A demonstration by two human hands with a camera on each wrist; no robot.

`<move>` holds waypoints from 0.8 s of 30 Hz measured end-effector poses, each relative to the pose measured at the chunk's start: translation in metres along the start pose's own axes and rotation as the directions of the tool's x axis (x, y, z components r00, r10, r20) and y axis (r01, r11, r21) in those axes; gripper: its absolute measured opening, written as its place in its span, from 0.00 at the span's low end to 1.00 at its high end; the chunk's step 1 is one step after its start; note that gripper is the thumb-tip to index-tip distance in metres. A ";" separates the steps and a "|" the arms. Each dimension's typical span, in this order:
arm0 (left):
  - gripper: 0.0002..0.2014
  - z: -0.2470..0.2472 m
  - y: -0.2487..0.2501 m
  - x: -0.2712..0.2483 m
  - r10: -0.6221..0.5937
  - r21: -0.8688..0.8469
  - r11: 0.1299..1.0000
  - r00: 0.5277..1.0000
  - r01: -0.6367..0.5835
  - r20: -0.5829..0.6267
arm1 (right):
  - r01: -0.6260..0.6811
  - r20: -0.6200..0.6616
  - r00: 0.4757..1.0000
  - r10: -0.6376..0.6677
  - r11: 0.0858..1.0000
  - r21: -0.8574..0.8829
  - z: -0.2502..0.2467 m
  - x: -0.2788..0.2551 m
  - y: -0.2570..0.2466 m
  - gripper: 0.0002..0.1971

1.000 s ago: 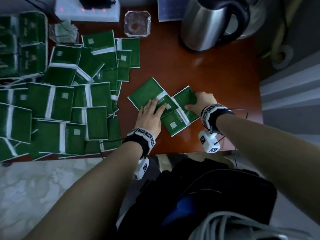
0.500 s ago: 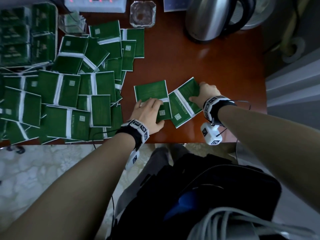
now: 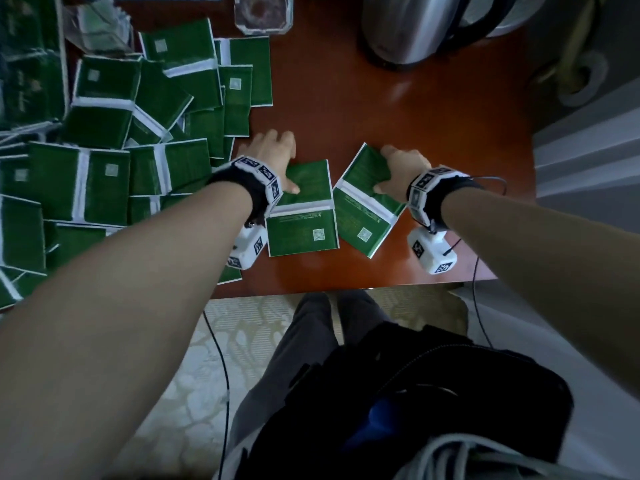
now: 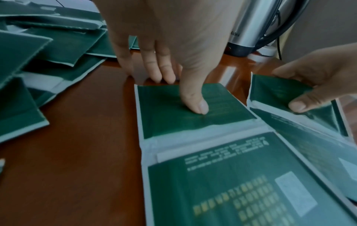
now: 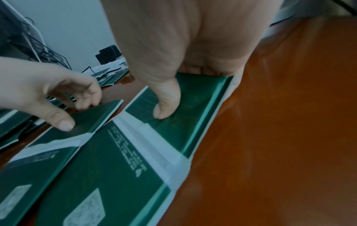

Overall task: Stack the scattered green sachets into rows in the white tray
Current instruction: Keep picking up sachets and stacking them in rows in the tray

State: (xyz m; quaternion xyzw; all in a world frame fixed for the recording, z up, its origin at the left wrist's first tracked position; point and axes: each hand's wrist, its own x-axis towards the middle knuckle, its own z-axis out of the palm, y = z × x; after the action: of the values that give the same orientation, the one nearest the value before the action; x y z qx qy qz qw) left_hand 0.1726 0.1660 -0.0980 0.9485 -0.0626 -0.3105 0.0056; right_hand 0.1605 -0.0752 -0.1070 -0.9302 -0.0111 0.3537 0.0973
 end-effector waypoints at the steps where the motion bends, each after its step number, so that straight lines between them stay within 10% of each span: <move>1: 0.30 -0.002 -0.002 0.003 0.012 -0.005 1.000 0.999 -0.012 0.035 | 0.005 -0.001 1.000 -0.005 1.000 -0.009 -0.001 0.002 0.000 0.36; 15: 0.13 -0.038 -0.013 -0.022 0.139 -0.093 0.986 0.990 -0.137 0.014 | 0.072 -0.108 0.990 -0.091 0.983 -0.167 -0.046 -0.027 -0.025 0.15; 21: 0.57 0.041 -0.005 -0.060 0.262 -0.007 0.965 0.964 -0.262 0.044 | 0.186 0.003 0.981 -0.196 0.927 -0.327 0.027 -0.052 -0.027 0.55; 24: 0.61 0.102 -0.005 -0.086 0.316 0.089 0.945 0.949 -0.314 -0.017 | 0.185 -0.026 0.979 -0.202 0.934 -0.305 0.075 -0.064 -0.018 0.56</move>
State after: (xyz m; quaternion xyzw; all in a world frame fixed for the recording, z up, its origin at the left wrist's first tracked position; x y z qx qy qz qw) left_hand 0.0440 0.1844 -0.1296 0.9304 -0.2263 -0.2880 0.0158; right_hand 0.0636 -0.0498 -0.1163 -0.9383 -0.1535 0.3097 -0.0108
